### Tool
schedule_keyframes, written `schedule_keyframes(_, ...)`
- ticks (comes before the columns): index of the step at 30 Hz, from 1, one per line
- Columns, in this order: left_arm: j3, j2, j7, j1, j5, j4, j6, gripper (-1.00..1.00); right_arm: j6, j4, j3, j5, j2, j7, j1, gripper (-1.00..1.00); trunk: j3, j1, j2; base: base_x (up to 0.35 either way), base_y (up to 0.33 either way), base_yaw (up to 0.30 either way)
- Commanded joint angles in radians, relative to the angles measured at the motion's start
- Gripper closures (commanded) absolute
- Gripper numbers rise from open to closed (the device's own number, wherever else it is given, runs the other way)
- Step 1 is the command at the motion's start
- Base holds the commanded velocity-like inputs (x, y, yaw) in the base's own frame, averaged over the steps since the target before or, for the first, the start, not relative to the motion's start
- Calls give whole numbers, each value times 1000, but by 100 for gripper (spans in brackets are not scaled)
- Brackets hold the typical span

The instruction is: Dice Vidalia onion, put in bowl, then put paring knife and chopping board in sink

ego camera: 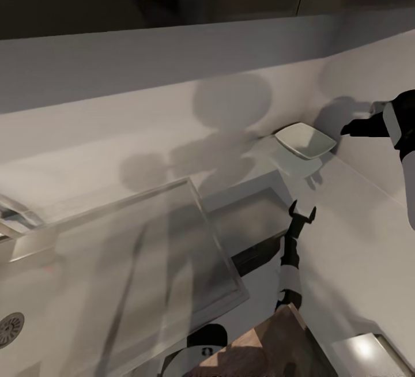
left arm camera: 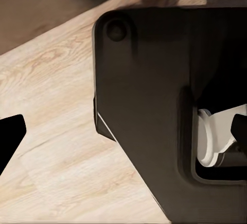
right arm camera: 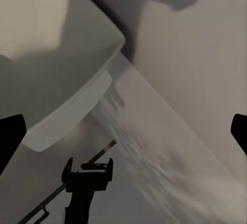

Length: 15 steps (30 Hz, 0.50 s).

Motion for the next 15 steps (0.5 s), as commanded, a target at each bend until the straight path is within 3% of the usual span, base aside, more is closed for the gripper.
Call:
schedule_keyframes(1, -8, 1, 4, 0, 9, 1, -1, -100, 3, -1, -2, 11, 1, 11, -1, -100, -3, 1, -2, 0, 0, 0)
schedule_keyframes(15, -8, -7, 4, 0, 9, 8, -1, -100, 3, -1, -3, 10, 0, 11, -1, -100, -5, 1, -2, 0, 0, 0)
